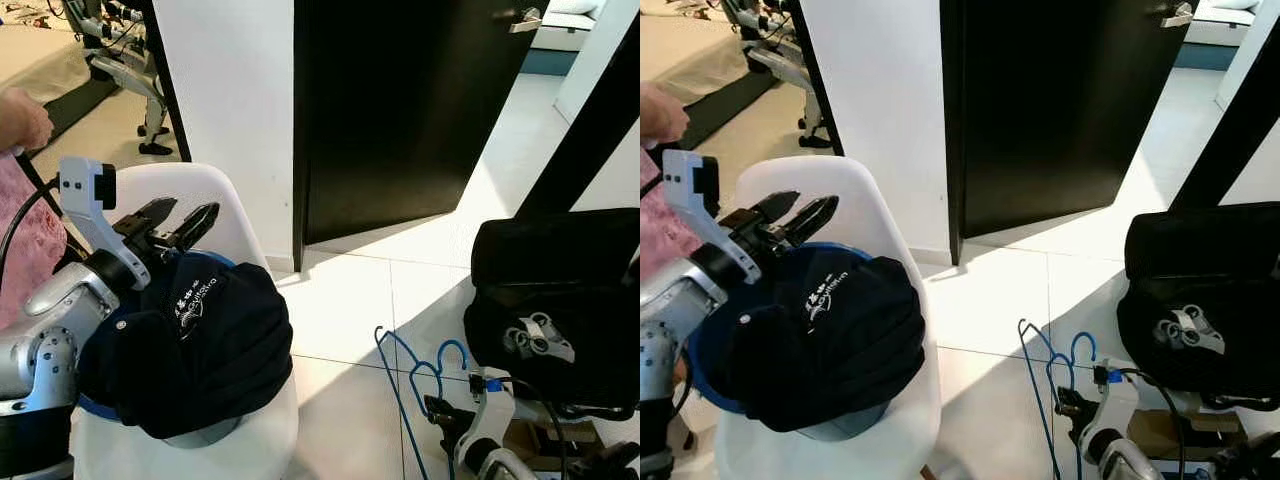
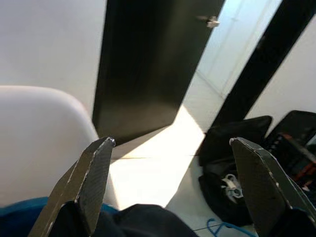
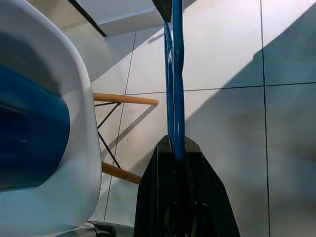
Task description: Hang hanger
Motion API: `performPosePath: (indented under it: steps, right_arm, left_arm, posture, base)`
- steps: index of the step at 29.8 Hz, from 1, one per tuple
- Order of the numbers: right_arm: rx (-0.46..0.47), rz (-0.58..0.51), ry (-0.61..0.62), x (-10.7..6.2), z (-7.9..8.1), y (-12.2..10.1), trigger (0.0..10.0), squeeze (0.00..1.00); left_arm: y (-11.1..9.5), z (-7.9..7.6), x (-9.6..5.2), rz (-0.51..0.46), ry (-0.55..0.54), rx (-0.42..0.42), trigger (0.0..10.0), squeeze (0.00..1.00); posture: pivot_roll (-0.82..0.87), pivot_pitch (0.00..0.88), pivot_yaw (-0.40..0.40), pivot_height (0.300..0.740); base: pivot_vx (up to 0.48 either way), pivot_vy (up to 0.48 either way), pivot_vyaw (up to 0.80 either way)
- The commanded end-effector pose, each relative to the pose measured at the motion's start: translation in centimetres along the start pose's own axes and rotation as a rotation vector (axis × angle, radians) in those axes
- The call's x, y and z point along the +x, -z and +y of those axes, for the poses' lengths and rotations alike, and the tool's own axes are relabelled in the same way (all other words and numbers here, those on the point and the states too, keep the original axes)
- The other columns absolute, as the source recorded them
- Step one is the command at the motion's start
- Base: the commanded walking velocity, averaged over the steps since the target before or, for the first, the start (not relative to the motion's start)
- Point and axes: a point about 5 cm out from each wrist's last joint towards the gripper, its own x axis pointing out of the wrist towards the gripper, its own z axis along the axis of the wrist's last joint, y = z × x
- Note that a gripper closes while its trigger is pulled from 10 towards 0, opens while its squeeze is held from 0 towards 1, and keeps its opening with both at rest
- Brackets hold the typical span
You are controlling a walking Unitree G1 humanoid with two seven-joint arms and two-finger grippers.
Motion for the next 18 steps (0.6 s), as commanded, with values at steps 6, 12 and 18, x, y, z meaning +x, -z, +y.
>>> performPosePath:
  steps: [6,12,18]
  right_arm:
    - [0.01,0.012,0.004,-0.2,-0.1,0.3,10.0,0.0]
    - [0.01,0.011,0.003,-0.2,-0.1,0.3,10.0,0.0]
    - [0.009,0.012,0.001,-0.2,0.0,0.3,10.0,0.0]
  left_arm:
    - [0.8,1.0,0.0,0.013,-0.091,-0.033,10.0,1.0]
    - [2.0,1.5,0.1,0.051,-0.178,-0.078,10.0,0.0]
    - [2.7,2.2,0.3,0.076,-0.274,-0.117,10.0,0.0]
  posture:
    - [0.0,0.115,-0.025,0.74]
    - [0.0,0.114,-0.025,0.74]
    - [0.0,0.11,-0.025,0.74]
  base:
    - [0.0,0.0,0.0]
    - [0.0,0.0,0.0]
    - [0.0,0.0,0.0]
